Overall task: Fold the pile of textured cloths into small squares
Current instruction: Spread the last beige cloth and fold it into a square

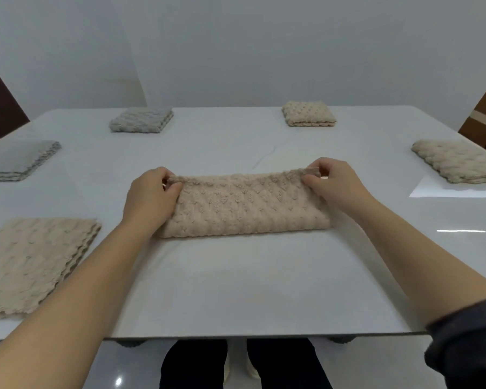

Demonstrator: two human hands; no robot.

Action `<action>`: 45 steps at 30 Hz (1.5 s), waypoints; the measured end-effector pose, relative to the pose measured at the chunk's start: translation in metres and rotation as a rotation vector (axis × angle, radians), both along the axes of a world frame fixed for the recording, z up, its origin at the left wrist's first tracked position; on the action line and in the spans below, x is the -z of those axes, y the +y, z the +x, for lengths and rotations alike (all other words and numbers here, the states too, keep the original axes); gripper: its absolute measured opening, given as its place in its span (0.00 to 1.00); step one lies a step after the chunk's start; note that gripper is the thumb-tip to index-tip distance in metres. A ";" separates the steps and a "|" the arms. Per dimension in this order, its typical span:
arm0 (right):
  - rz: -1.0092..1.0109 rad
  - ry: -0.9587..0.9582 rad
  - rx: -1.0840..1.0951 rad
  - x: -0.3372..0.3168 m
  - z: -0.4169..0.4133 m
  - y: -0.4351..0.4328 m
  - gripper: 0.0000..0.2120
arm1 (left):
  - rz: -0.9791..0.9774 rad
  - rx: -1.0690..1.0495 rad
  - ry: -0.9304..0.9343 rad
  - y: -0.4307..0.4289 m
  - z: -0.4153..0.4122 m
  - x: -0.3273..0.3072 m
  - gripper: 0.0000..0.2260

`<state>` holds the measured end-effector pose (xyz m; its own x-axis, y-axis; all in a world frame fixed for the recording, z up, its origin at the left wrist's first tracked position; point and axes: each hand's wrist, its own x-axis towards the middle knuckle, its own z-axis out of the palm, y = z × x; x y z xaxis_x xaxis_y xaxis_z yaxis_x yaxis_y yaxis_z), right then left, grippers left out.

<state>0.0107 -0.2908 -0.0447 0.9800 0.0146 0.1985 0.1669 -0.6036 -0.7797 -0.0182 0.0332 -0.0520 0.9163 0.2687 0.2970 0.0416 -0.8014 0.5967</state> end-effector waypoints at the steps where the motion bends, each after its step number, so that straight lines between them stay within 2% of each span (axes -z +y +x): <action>1: -0.028 -0.003 0.017 0.000 0.007 0.002 0.03 | 0.006 -0.006 0.000 0.000 0.009 0.000 0.04; 4: -0.135 0.023 0.041 0.005 0.023 0.007 0.04 | 0.058 0.017 0.045 0.001 0.028 0.000 0.04; 7: -0.269 0.048 0.024 0.012 0.031 0.007 0.07 | 0.195 0.087 0.100 0.005 0.037 0.006 0.04; 9: -0.362 0.032 -0.001 0.012 0.033 0.007 0.05 | 0.246 0.118 0.081 0.008 0.040 0.010 0.02; 13: -0.495 -0.022 -0.047 0.010 0.037 0.008 0.03 | 0.251 0.174 0.137 0.011 0.046 0.012 0.12; 18: -0.273 -0.066 -0.087 0.016 0.036 0.001 0.10 | 0.100 0.199 0.071 0.010 0.042 0.010 0.04; 21: -0.153 -0.052 -0.084 0.017 0.035 0.000 0.11 | -0.003 0.222 0.058 0.009 0.036 0.007 0.03; 24: -0.049 -0.023 -0.090 0.019 0.036 0.000 0.13 | -0.008 0.252 0.087 0.012 0.036 0.008 0.03; 29: 0.010 -0.014 -0.068 0.018 0.037 -0.001 0.10 | -0.012 0.216 0.075 0.014 0.038 0.008 0.06; 34: 0.228 -0.013 -0.066 0.019 0.036 0.000 0.07 | -0.075 0.176 0.013 0.011 0.037 0.006 0.09; 38: 0.367 0.008 -0.062 0.018 0.037 0.000 0.08 | -0.181 0.144 0.020 0.013 0.037 0.007 0.08; 45: 0.551 0.065 -0.103 0.017 0.035 -0.001 0.05 | -0.375 0.130 -0.044 0.013 0.037 0.006 0.07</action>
<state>0.0457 -0.2918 -0.0617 0.9895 0.0222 0.1429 0.1443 -0.0873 -0.9857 0.0190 0.0461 -0.0579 0.9385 0.2483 0.2400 -0.0779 -0.5248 0.8476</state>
